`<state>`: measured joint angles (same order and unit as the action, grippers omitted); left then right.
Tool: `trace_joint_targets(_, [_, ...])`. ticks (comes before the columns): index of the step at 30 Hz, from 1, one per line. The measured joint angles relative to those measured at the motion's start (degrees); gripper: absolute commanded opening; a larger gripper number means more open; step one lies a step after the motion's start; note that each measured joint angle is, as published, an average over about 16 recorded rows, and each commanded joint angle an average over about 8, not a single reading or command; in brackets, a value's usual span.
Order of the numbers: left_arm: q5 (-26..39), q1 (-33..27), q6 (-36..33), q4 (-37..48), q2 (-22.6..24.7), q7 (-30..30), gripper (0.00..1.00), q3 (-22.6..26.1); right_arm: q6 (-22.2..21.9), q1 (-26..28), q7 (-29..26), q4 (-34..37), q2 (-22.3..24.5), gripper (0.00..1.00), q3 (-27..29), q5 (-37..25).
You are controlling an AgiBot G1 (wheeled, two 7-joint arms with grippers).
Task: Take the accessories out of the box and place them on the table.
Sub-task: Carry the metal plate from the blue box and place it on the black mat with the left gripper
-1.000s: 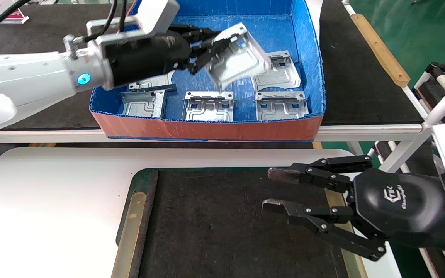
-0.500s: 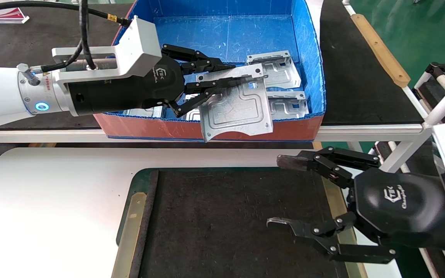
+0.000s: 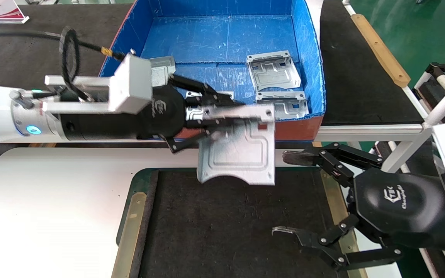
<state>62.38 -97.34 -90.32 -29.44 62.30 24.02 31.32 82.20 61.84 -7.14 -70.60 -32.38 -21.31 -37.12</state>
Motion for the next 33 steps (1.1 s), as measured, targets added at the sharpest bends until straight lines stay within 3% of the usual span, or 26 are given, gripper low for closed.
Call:
trace_joint_targets(11, [-0.4,8.1,3.9,-10.3,-0.5,-3.3,0.0,6.1,0.0,0.0,0.0,0.0,0.0,1.0,0.0,0.0])
trace_joint_targets(21, [6.5,18.7,21.8,-17.5,4.3,-6.8,0.0,10.0,0.0,0.0,0.0,0.0,0.0,1.0,0.0,0.0])
trace_joint_targets(33, [11.5,23.5,40.4,-12.5,14.0,-5.3,0.0,14.0,0.0,0.0,0.0,0.0,0.0,1.0,0.0,0.0])
